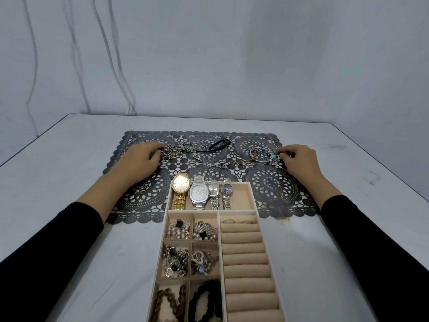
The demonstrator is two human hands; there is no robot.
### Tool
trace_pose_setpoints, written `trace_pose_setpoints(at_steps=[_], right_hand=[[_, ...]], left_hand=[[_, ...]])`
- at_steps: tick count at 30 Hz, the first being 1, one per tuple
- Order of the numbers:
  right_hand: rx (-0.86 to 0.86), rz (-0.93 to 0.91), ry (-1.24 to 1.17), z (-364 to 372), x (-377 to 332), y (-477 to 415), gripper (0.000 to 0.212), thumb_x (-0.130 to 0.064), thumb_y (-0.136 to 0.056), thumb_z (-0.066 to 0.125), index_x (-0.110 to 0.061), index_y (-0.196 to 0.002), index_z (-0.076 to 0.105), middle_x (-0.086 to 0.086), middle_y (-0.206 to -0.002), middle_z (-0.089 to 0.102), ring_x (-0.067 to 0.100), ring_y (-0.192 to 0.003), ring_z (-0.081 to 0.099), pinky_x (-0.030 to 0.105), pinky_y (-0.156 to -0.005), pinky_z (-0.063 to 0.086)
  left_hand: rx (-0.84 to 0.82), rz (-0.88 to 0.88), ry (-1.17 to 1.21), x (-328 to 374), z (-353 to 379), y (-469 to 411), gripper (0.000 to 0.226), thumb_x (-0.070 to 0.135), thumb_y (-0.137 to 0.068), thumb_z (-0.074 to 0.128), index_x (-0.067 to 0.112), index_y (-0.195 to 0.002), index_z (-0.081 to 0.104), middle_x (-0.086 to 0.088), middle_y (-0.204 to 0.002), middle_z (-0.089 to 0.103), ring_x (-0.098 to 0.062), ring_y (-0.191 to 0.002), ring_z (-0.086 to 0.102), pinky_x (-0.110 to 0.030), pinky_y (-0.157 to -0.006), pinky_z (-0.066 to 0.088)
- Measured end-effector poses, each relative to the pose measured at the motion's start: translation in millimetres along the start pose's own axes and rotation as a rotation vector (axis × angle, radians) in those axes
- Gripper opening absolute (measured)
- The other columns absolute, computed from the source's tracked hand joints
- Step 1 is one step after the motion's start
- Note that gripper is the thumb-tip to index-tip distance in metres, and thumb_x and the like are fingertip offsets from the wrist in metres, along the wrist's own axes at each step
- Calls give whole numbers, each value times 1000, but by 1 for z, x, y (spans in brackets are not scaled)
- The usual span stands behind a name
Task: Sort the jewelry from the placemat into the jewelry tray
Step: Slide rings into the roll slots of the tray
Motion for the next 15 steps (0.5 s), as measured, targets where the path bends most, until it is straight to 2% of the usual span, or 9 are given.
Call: trace_pose_setpoints(at_steps=[1, 2, 3, 5, 8, 10, 13, 15], right_hand=[[-1, 8, -16, 0, 1, -1, 18, -12, -91, 60, -15, -102, 74, 7, -107, 71, 10, -84, 53, 17, -78, 35], [-4, 11, -23, 0, 1, -2, 18, -13, -91, 61, -15, -102, 74, 7, -107, 71, 9, -86, 53, 18, -79, 36], [-8, 11, -24, 1, 1, -3, 17, -14, -91, 62, -15, -102, 74, 7, -107, 71, 9, -88, 53, 18, -80, 37], [-14, 6, -21, 2, 1, -5, 18, -14, -91, 62, -14, -104, 74, 7, -107, 70, 10, -89, 54, 19, -80, 38], [-29, -10, -9, 4, 0, -8, 19, -13, -92, 61, -12, -107, 73, 9, -106, 69, 11, -85, 53, 14, -72, 38], [-41, -14, -7, 6, 0, -11, 20, -12, -92, 61, -11, -108, 73, 10, -106, 69, 13, -83, 53, 13, -65, 38], [-48, -23, -4, 9, -1, -15, 18, -11, -91, 61, -11, -104, 73, 10, -106, 68, 14, -87, 54, 22, -78, 39], [-56, -38, 5, 12, -2, -18, 16, -10, -91, 61, -11, -102, 73, 9, -106, 68, 14, -89, 55, 23, -81, 39]], left_hand=[[27, 6, 14, 0, -2, -2, 36, 18, -102, 44, 19, -136, 56, -9, -127, 64, -28, -86, 64, -28, -73, 44], [51, 10, 23, 0, -5, -3, 35, 18, -101, 45, 19, -134, 58, -9, -123, 66, -29, -81, 64, -25, -67, 43], [75, 10, 29, -2, -7, -5, 34, 17, -101, 47, 18, -132, 60, -9, -122, 66, -29, -86, 64, -24, -69, 43], [116, 14, 34, -5, -13, -9, 32, 16, -99, 51, 17, -129, 63, -8, -125, 65, -27, -106, 61, -31, -86, 44], [132, 20, 17, -11, -14, -16, 29, 18, -97, 56, 15, -124, 66, -9, -123, 67, -26, -114, 58, -36, -96, 43], [113, 13, 12, -15, -11, -19, 26, 19, -95, 59, 15, -120, 69, -8, -120, 68, -25, -113, 58, -35, -96, 42], [109, 13, 24, -16, -9, -23, 21, 21, -94, 62, 18, -111, 73, -5, -113, 68, -20, -105, 57, -28, -88, 40], [114, 15, 37, -16, -8, -25, 19, 22, -93, 63, 20, -108, 74, -4, -108, 68, -14, -96, 54, -27, -84, 39]])
Point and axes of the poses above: each hand's wrist, its own y-axis away from the middle knuckle, its own z-axis out of the palm, x = y × z, the point moved 7 cm from there along -y, towards the middle knuckle
